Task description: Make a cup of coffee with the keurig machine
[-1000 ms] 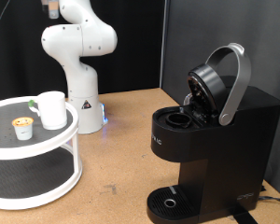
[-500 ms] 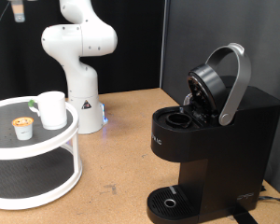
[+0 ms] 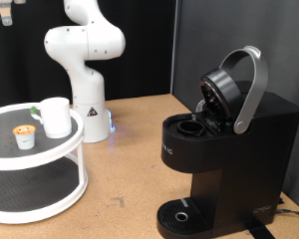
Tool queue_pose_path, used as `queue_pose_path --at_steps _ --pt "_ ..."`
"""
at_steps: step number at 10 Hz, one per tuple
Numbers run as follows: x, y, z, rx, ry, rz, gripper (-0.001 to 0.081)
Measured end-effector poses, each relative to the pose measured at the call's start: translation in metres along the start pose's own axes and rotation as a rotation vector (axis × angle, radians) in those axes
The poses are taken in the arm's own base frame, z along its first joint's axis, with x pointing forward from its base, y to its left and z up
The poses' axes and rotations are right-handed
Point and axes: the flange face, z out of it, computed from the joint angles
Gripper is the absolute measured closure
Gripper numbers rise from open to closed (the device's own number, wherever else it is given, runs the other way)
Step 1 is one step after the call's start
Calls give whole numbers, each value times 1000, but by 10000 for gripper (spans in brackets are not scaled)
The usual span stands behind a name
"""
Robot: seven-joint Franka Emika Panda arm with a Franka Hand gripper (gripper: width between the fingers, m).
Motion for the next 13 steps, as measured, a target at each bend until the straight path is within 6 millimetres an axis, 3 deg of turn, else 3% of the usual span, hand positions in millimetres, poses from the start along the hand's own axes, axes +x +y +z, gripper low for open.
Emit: queue_pose_path --at_steps 4,9,13 --pt "16 10 18 -22 10 35 3" --pt "44 37 82 -22 -42 19 3" --pt "44 37 90 -26 -36 -4 3"
